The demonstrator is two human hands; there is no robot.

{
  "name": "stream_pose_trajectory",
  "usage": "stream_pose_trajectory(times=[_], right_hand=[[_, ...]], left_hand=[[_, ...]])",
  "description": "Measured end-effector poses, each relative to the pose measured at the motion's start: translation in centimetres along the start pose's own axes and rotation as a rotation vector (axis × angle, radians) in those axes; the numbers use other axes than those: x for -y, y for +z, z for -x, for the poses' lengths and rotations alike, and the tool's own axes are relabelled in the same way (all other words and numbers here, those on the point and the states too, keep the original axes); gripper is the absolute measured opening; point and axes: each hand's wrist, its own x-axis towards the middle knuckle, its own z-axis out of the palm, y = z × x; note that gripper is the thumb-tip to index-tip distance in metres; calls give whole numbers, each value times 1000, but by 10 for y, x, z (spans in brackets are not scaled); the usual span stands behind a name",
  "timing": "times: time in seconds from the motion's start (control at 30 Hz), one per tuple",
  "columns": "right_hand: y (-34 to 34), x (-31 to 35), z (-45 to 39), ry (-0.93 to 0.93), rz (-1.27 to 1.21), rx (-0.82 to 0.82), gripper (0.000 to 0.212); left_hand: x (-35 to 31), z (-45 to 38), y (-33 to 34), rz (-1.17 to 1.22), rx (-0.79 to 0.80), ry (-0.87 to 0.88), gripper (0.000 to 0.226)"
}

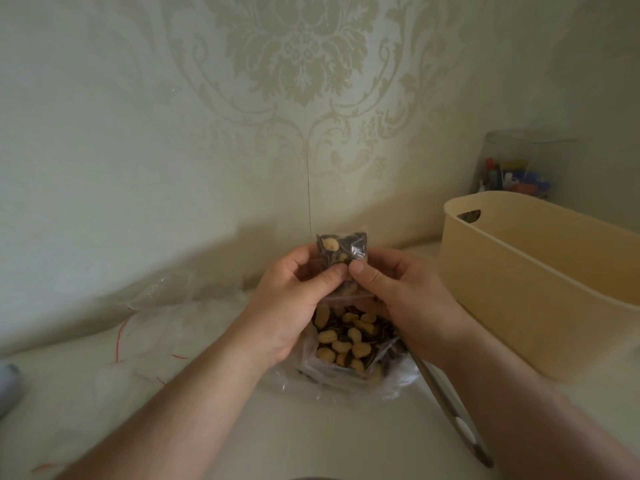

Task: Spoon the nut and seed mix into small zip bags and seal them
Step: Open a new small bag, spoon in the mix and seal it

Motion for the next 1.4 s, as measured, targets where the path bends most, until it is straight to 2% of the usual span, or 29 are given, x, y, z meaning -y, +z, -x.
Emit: stream_pose_trajectory(times=[0.17,0.5,0.73,0.87,1.1,1.23,1.3,1.4], right_hand=[[-2,-3,-2,-9,14,-52,17],[-1,2,-1,8,10,-63,24],[2,6,3,25,21,-30,22],[6,10,6,10,18,-20,21],[6,20,5,-46,-41,-142,20],[8,36,3,-62,-60,-186,19],[5,52,3,-68,-101,-189,19],[-6,83,4,-120,-88,-215,19]], left_hand=[[-1,-1,-1,20,44,-54,27],[-5,3,1,-87,30,-42,23],[-5,1,5,-79,-137,28,15],[-5,2,6,-43,-161,14,15],[-19,-2,18,-164,-73,1,23],[-45,-15,32,-185,-57,13,13],[-61,-22,40,-110,-51,-11,23],[-84,-29,57,79,45,-66,37]])
